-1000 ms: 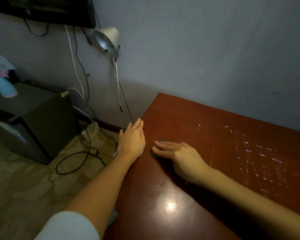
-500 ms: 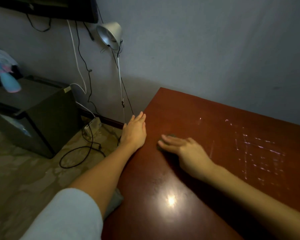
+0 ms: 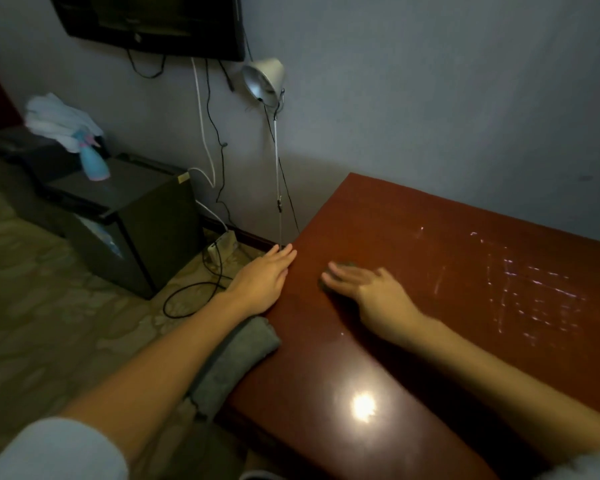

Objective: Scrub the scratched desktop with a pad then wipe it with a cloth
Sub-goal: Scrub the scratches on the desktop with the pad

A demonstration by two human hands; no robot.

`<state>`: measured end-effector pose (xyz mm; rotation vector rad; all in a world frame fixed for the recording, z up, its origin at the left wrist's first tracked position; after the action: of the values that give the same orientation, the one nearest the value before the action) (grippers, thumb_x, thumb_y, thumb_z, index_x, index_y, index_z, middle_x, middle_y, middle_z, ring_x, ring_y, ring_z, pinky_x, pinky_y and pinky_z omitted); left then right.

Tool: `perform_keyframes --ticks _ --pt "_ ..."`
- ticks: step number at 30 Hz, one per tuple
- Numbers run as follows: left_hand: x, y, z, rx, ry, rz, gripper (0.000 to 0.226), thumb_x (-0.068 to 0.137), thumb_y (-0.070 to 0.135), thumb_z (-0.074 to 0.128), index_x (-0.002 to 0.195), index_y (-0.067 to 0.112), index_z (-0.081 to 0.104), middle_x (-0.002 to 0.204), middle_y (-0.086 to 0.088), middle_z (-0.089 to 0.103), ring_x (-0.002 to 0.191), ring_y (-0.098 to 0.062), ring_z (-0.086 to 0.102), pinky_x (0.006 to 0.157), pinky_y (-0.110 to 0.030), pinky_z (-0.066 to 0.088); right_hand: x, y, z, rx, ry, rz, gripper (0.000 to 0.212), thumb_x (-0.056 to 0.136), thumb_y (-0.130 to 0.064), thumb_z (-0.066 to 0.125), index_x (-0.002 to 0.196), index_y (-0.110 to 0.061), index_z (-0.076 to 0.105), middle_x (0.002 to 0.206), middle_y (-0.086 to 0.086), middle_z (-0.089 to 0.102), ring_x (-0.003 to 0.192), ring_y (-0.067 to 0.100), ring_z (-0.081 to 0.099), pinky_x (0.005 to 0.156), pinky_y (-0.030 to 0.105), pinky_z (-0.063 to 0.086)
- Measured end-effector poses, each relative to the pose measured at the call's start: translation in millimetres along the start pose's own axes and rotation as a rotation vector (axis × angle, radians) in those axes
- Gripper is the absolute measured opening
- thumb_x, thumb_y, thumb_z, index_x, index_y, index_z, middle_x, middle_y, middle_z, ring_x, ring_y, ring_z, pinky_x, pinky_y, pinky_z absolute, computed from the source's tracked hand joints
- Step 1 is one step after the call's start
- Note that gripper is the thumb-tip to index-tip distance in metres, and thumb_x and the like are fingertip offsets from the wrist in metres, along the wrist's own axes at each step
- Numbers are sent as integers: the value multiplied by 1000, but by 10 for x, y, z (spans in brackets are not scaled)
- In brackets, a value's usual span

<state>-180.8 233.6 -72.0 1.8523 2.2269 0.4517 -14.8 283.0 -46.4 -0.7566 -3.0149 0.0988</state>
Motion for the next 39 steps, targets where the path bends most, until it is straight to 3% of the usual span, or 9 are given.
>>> perform_keyframes --ticks 3,9,15,20,24,28,31,35,39 --pt "-29 74 -71 23 -23 -45 47 103 17 31 150 16 28 158 3 19 147 -14 11 116 -27 14 -50 -374 81 37 23 -172 70 91 -3 41 148 -39 23 158 -14 13 145 9 17 101 34 27" --pt "-367 63 -286 30 -129 -81 44 105 27 30 148 20 34 156 4 26 146 -13 15 116 -30 16 384 193 -49 5 -49 63 74 88 5 36 147 -38 28 158 -12 17 145 14 20 113 51 20" --pt "-997 -153 -179 30 -175 -155 61 99 52 28 152 25 19 158 6 18 146 -13 13 116 -30 17 -165 -105 -32 -58 4 17 74 90 1 38 150 -36 17 159 -11 7 146 11 13 111 43 22" --pt "-1068 -143 -166 31 39 -179 54 99 51 30 149 30 29 153 6 34 138 -12 33 107 -26 31 206 -778 121 -5 -28 -239 73 88 0 37 150 -35 22 159 -11 13 144 11 17 100 36 27" --pt "-1033 -145 -250 73 215 -171 43 101 41 34 138 24 49 139 5 52 124 -11 49 96 -26 40 656 -364 26 -26 -64 -67 73 87 1 37 149 -35 24 159 -10 15 144 18 20 110 48 24" --pt "-914 -160 -268 54 342 -165 35 102 31 37 127 22 60 125 4 60 111 -13 57 87 -27 46 486 -16 -50 -54 -74 82 72 89 1 37 151 -31 19 160 -6 10 146 18 14 112 48 20" --pt "-779 -184 -269 29 381 -136 31 101 29 39 115 22 65 111 3 64 100 -16 61 81 -34 49 97 -260 24 -36 -46 0 74 89 -1 36 151 -33 15 160 -9 5 146 14 11 109 43 23" --pt "-708 -171 -277 122 396 -144 30 101 31 38 109 20 64 103 -1 66 92 -20 63 76 -38 50 49 -716 129 41 15 -192 73 88 -1 34 151 -33 18 160 -9 8 144 13 15 89 32 24" --pt "-861 -238 -228 74 267 -158 41 98 49 36 127 26 53 118 0 61 105 -21 60 82 -36 48 491 -691 174 81 -15 -190 70 89 0 34 150 -33 20 159 -9 10 145 12 14 102 36 22"
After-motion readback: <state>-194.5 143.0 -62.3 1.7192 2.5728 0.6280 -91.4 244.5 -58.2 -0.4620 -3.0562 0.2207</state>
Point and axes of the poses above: each hand's wrist, its own x-axis towards the middle knuckle, its own z-axis out of the palm, y = z × x, the point moved 7 cm from there along x, towards the middle knuckle
